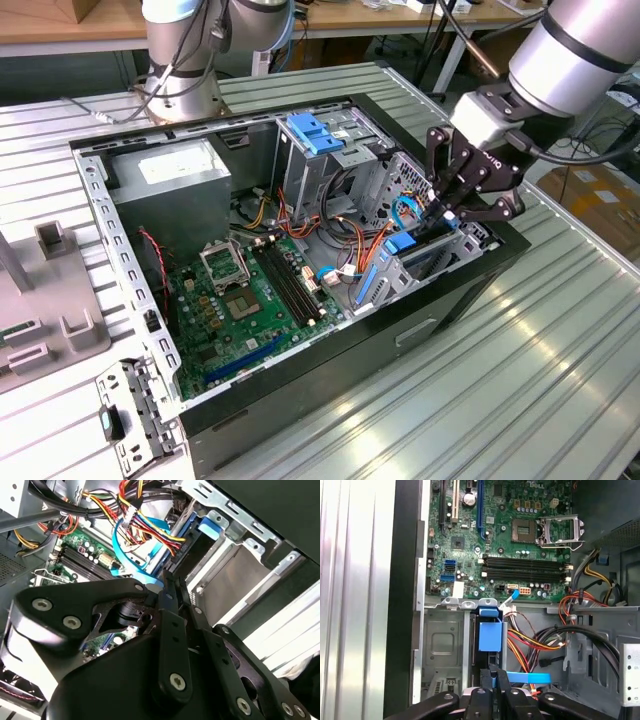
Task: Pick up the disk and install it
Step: 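Insert the second disk wire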
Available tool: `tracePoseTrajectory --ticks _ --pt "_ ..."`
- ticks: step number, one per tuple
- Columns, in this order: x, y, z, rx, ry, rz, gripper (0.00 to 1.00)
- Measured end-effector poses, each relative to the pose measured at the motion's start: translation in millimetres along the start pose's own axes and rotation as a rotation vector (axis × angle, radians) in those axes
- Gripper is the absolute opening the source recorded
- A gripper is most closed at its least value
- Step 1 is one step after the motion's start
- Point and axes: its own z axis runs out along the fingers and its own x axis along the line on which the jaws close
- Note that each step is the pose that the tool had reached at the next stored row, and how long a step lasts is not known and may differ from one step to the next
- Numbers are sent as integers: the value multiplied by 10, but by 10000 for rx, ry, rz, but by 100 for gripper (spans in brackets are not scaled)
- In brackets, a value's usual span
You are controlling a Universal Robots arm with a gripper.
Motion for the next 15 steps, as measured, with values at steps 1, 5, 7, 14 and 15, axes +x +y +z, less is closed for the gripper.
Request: tracePoseTrajectory --ticks 1,5,7,14,15 --pt "-9 -1 16 0 -15 -2 16" --pt "-53 -4 47 1 -29 -2 16" --pt "-55 -4 49 1 -30 -2 16" --pt "-56 -4 53 346 -19 -40 16" --pt "-56 -4 52 357 -18 -41 16"
